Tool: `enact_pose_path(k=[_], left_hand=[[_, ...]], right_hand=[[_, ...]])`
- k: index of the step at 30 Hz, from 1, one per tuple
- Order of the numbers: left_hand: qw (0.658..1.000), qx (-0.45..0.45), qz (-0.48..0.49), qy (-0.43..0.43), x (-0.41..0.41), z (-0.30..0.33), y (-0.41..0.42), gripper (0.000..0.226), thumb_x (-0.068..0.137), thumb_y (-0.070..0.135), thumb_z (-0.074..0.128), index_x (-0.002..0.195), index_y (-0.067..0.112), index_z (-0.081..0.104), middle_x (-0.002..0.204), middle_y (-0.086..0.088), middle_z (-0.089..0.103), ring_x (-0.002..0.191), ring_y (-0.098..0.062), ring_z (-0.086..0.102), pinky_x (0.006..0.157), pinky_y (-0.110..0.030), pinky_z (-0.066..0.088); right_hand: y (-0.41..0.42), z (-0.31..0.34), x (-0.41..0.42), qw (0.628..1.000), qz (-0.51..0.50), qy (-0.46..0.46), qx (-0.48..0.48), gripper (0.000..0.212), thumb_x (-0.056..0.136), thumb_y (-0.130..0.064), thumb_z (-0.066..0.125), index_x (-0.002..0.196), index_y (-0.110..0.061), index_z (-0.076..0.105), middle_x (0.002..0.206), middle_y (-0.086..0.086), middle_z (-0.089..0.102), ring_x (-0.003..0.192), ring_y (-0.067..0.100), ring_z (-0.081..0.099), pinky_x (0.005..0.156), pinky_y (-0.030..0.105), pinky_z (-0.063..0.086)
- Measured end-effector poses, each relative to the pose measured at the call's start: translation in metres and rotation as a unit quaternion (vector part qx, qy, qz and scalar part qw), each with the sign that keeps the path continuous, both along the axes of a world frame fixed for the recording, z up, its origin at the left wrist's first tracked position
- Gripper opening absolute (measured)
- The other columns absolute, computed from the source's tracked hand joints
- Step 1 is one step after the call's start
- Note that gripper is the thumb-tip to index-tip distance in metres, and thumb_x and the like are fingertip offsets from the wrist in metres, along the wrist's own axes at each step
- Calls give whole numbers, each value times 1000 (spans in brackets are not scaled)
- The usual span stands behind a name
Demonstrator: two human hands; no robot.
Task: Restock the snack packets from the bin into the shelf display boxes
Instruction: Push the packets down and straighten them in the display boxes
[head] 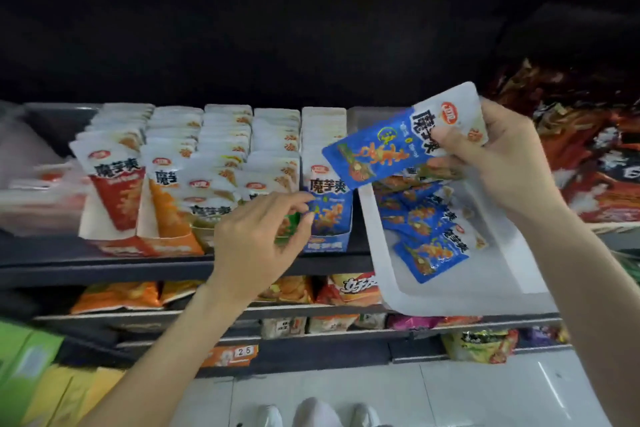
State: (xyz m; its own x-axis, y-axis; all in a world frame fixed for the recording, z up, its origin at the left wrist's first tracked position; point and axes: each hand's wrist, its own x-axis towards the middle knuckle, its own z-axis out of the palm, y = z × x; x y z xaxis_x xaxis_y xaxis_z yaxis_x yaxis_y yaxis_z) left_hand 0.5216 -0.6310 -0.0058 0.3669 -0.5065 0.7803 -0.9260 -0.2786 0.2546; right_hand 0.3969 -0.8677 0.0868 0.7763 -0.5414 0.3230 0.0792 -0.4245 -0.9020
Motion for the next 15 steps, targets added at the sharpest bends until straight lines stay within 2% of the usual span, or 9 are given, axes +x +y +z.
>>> enact_pose_path(k=[1, 3, 5, 7, 9, 12, 15], left_hand=[[999, 24, 11, -35, 2, -9, 7, 18, 87, 25, 63, 98, 13, 71, 87, 4, 71, 79, -13, 65, 67, -27, 50], [993, 93, 20, -71, 6, -26, 15, 20, 86, 26, 63, 101, 15, 70, 95, 0, 68, 89, -20, 60, 75, -31, 45], [984, 158, 23, -78, 8, -41, 14, 25, 84, 27, 61, 106, 17, 67, 102, -3, 63, 95, -24, 53, 76, -36, 42], [979, 188, 33, -76, 8, -50, 11, 24, 84, 28, 60, 105, 18, 66, 103, -3, 61, 97, -24, 51, 76, -36, 39], [978, 196, 39, -67, 7, -57, 7, 22, 84, 27, 60, 103, 18, 66, 103, -2, 61, 99, -23, 49, 79, -35, 37], [982, 178, 43, -43, 7, -60, 3, 18, 85, 24, 60, 100, 18, 66, 101, -2, 61, 97, -22, 49, 80, -35, 36], [984, 166, 49, -29, 6, -59, 1, 15, 85, 23, 62, 97, 17, 67, 99, -2, 61, 95, -21, 50, 80, -33, 36]], right_hand=[[5, -1, 6, 1000, 1, 13, -26, 3, 89, -17, 66, 91, -19, 66, 84, -4, 71, 76, 16, 71, 69, 38, 59], [16, -9, 19, 985, -12, 52, -161, 11, 87, -26, 67, 91, -15, 66, 82, 0, 71, 75, 23, 69, 72, 49, 56], [28, -17, 29, 947, -44, 76, -310, 22, 86, -27, 68, 82, -8, 58, 69, 4, 64, 62, 28, 59, 61, 42, 48], [42, -18, 38, 915, -45, 68, -395, 25, 86, -24, 68, 73, -16, 48, 57, 0, 51, 53, 26, 44, 57, 30, 34], [53, -19, 47, 890, -21, 87, -448, 18, 85, -22, 67, 76, -16, 53, 57, 3, 53, 54, 29, 48, 59, 28, 32], [65, -30, 62, 849, 42, 175, -497, 12, 90, -24, 60, 92, -12, 59, 65, 6, 57, 68, 35, 58, 63, 33, 37], [72, -34, 72, 826, 47, 225, -514, 21, 94, -28, 53, 111, -18, 60, 84, 11, 64, 84, 36, 61, 70, 37, 43]])
